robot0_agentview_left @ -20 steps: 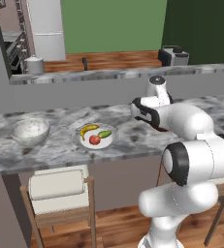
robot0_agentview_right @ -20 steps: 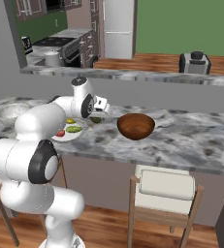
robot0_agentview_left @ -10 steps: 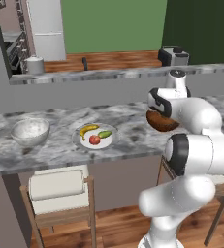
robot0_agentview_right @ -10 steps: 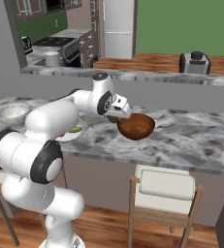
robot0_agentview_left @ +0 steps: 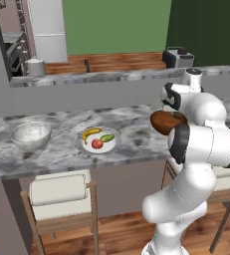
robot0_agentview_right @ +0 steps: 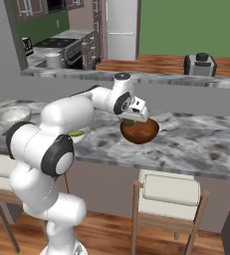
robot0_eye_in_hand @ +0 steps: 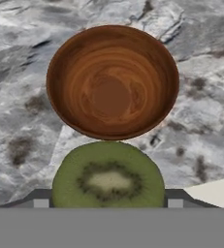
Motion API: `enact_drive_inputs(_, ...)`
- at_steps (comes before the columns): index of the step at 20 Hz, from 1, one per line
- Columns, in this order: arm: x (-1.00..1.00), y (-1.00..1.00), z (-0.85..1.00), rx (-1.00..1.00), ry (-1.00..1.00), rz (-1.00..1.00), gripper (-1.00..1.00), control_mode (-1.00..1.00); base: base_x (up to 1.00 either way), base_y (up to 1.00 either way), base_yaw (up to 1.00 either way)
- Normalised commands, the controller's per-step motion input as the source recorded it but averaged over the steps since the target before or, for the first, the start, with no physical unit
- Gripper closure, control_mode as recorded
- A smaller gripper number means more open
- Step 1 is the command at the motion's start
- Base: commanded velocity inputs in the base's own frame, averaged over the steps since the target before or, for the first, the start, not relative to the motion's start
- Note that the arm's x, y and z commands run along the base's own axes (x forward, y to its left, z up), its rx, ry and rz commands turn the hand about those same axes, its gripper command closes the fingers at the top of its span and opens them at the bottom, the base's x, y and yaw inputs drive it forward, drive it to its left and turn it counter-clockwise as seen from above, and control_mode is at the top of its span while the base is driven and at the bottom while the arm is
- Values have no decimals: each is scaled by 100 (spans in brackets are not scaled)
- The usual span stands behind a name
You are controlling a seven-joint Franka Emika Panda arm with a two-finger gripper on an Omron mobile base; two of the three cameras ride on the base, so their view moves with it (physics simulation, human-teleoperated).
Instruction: Take the fruits from the plate on the dining counter and place two fruits in each bowl.
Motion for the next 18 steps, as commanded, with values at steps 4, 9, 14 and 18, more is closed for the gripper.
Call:
enact_drive_inputs(4, 37, 0, -31, 0, 1, 5, 100, -100, 0, 0, 0)
enact_drive_inputs(9, 40, 0, -39, 0, 1, 5, 100, -100, 0, 0, 0)
enact_drive_inputs(14, 31, 0, -31, 0, 3, 3, 100, -100, 0, 0, 0)
enact_drive_inputs(18, 30, 0, -19, 0, 5, 3, 100, -100, 0, 0, 0)
